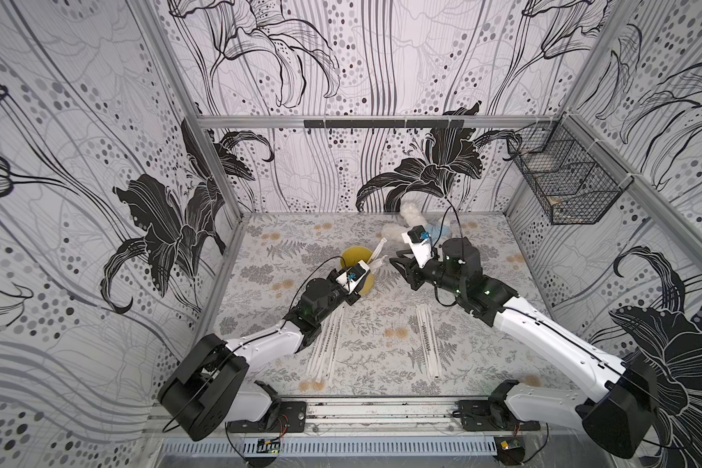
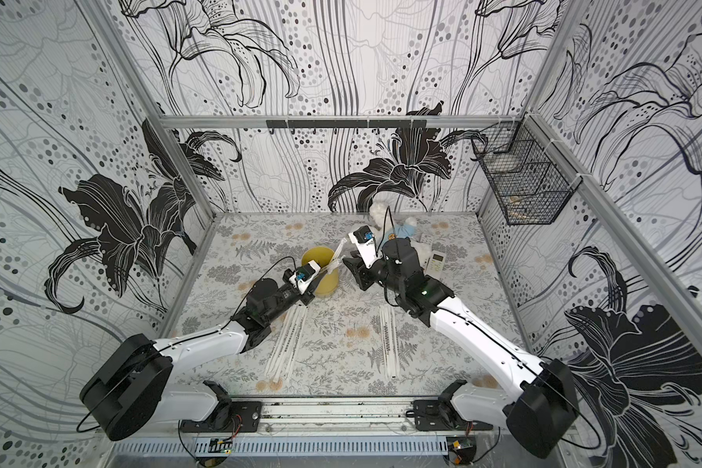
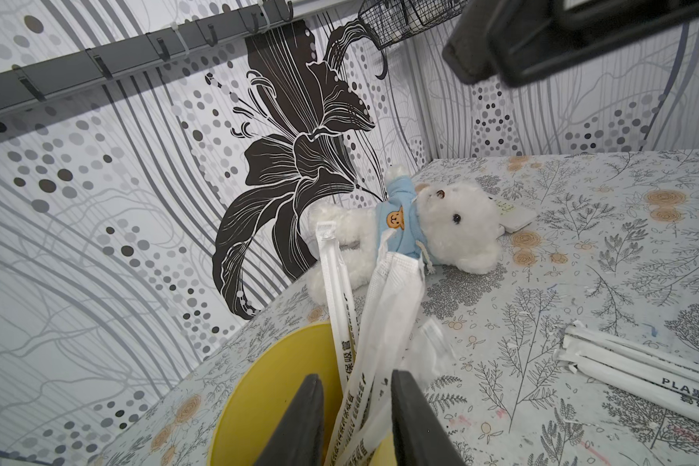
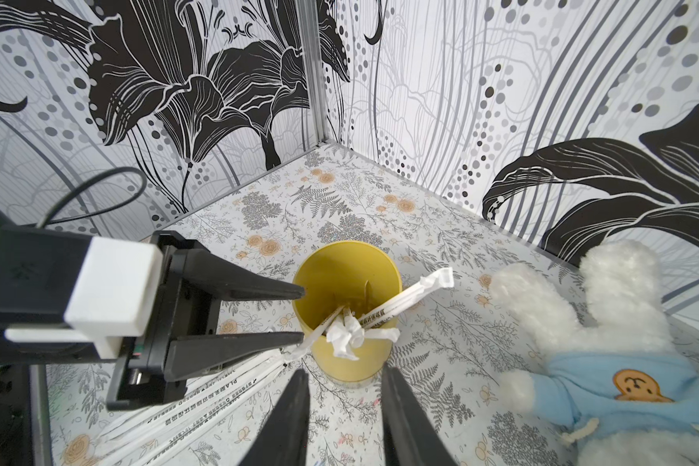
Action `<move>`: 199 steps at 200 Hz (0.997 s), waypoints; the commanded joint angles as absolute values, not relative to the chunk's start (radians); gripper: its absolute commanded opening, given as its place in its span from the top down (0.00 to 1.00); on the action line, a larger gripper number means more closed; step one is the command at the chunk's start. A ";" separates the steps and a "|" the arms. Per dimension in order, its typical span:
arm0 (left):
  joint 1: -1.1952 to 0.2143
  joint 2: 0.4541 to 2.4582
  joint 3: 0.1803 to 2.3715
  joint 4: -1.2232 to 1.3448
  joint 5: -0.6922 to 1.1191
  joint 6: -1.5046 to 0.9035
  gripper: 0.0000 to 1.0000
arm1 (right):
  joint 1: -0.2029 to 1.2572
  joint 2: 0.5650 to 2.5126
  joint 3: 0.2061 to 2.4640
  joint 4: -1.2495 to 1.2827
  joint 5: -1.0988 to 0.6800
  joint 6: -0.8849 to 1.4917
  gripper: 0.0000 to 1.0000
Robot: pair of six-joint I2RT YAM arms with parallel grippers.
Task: Take the straws out of the storage container
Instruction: Pick up the straw from the container.
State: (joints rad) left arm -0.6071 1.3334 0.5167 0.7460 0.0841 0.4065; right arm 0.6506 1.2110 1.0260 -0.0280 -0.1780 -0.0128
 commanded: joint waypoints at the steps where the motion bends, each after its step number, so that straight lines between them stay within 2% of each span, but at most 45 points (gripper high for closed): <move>1: -0.610 1.293 0.490 0.766 0.048 0.438 0.66 | 0.653 1.189 1.006 -0.009 -0.167 -0.021 0.67; 47: -0.610 1.336 0.522 0.737 0.115 0.445 0.67 | 0.653 1.192 1.003 -0.012 -0.166 -0.021 0.66; 112: -0.611 1.412 0.575 0.746 0.145 0.452 0.75 | 0.653 1.185 1.007 -0.022 -0.149 -0.031 0.67; 173: -0.612 1.398 0.572 0.764 0.106 0.457 0.92 | 0.653 1.185 1.004 -0.023 -0.144 -0.033 0.67; 199: -0.613 1.357 0.562 0.764 0.079 0.451 0.95 | 0.653 1.181 1.006 -0.023 -0.143 -0.034 0.67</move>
